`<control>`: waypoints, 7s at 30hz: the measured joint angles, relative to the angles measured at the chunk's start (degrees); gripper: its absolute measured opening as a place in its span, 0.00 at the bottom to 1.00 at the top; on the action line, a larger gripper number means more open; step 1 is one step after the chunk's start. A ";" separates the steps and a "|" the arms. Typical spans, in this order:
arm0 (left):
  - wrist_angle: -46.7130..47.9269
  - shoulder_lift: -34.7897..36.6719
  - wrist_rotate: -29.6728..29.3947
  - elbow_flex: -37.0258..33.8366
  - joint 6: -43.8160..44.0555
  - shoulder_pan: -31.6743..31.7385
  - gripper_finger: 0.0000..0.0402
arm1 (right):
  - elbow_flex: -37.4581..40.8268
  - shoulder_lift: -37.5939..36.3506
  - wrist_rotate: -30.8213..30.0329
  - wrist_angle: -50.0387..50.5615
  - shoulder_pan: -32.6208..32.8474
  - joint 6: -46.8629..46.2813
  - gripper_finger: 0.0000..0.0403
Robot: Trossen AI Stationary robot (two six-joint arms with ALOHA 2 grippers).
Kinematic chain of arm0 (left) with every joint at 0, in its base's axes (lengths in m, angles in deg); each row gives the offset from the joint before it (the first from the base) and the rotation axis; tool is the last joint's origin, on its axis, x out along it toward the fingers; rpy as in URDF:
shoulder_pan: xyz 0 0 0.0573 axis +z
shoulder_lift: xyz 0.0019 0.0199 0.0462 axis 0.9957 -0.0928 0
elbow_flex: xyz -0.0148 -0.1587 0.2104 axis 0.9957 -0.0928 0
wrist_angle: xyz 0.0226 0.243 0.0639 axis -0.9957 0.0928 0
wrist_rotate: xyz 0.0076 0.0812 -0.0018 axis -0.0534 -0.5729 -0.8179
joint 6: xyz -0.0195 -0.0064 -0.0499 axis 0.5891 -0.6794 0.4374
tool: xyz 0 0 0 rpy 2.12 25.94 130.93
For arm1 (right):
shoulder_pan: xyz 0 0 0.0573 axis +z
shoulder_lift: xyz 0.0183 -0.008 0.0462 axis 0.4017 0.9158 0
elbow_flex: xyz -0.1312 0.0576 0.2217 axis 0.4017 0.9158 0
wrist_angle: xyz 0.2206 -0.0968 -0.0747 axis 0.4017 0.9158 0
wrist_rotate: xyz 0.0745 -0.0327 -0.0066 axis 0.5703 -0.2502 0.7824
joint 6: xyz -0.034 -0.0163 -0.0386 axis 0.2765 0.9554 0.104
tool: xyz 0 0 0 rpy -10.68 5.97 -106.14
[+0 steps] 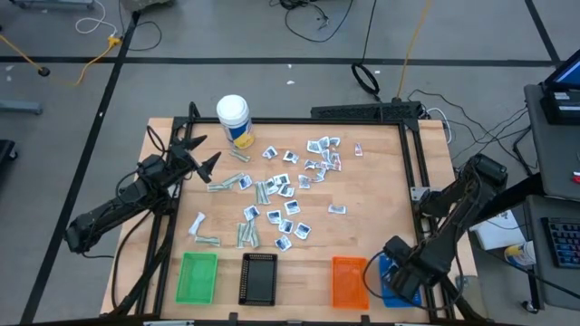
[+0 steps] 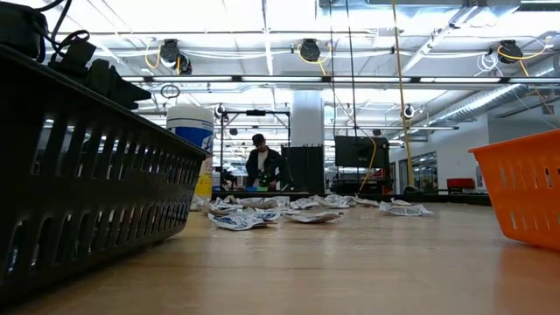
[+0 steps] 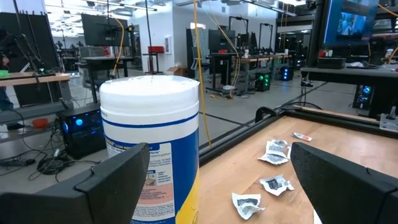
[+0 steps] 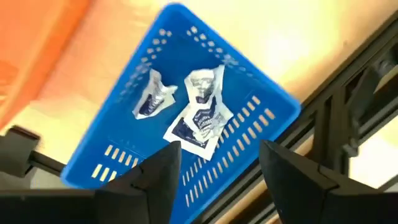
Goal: Pick & Place First Aid Supplies
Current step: Put the alcohol pad into the blue bin, then put the ointment pack into the orange bin
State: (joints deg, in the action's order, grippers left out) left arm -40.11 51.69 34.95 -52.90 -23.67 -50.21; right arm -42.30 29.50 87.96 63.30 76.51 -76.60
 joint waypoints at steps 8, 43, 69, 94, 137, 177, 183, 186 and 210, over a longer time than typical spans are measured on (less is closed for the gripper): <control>0.00 0.00 0.00 -0.01 0.00 0.01 0.99 | -3.74 0.00 -3.03 8.79 -7.29 6.21 0.52; 0.01 0.00 0.00 0.00 0.00 0.01 0.99 | -42.09 32.89 -4.83 0.41 -41.74 56.70 0.53; 0.02 0.00 0.00 -0.01 0.00 -0.01 0.99 | -40.20 44.67 -13.57 -7.54 -40.92 59.47 0.52; 0.00 0.00 0.00 0.01 0.00 0.01 0.99 | -38.09 41.77 -13.25 -5.64 -41.89 62.00 0.01; 0.02 0.00 0.00 0.01 0.00 0.01 0.99 | -5.74 1.02 -7.19 3.83 -5.92 -1.80 0.00; 0.02 0.00 0.00 0.01 0.00 0.00 0.99 | 4.55 1.14 -1.46 -8.92 2.32 -1.00 0.37; 0.02 0.00 0.00 0.01 0.00 0.01 0.99 | -0.23 0.32 -1.80 0.42 0.60 -0.03 0.46; 0.02 0.00 0.00 0.00 0.00 -0.01 0.99 | -2.54 -0.13 -3.80 4.47 -0.77 1.52 0.47; 0.02 0.00 0.00 -0.01 0.00 0.01 0.99 | -6.75 -0.13 -10.82 6.72 -43.48 31.26 0.38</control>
State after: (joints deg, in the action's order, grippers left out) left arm -40.09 51.69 34.95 -52.91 -23.67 -50.20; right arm -49.05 29.37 77.14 70.03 33.03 -45.34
